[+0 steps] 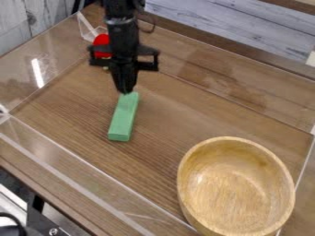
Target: Put the green block in the brown bowl
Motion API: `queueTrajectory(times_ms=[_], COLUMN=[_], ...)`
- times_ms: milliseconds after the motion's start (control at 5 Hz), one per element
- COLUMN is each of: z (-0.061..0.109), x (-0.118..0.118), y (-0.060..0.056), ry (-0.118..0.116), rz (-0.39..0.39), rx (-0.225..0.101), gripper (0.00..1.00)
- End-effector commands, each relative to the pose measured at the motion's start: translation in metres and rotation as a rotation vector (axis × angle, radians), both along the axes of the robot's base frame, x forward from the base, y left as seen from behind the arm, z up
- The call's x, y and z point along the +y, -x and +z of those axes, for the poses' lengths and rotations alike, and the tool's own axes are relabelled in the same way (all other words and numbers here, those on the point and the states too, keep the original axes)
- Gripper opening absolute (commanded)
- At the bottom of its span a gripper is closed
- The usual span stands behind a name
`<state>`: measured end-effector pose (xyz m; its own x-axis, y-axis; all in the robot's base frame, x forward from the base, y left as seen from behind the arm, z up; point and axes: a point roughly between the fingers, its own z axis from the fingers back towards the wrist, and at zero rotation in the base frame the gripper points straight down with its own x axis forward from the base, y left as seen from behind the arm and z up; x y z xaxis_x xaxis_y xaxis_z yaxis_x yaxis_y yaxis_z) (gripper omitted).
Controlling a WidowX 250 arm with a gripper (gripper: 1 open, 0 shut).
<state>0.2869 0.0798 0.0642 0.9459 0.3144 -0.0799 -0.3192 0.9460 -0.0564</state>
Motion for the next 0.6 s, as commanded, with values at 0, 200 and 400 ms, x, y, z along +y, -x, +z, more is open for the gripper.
queueTrajectory(times_ms=[0,200,400], z=[0.031,0.031,0.018], x=[-0.004,-0.011,-0.014], y=[-0.009,-0.014,-0.017], ry=[-0.019,-0.019,-0.022], rz=[-0.075,-0.159,-0.213], rx=[-0.068,-0.063,-0.043], gripper=[1.0,1.0,1.0])
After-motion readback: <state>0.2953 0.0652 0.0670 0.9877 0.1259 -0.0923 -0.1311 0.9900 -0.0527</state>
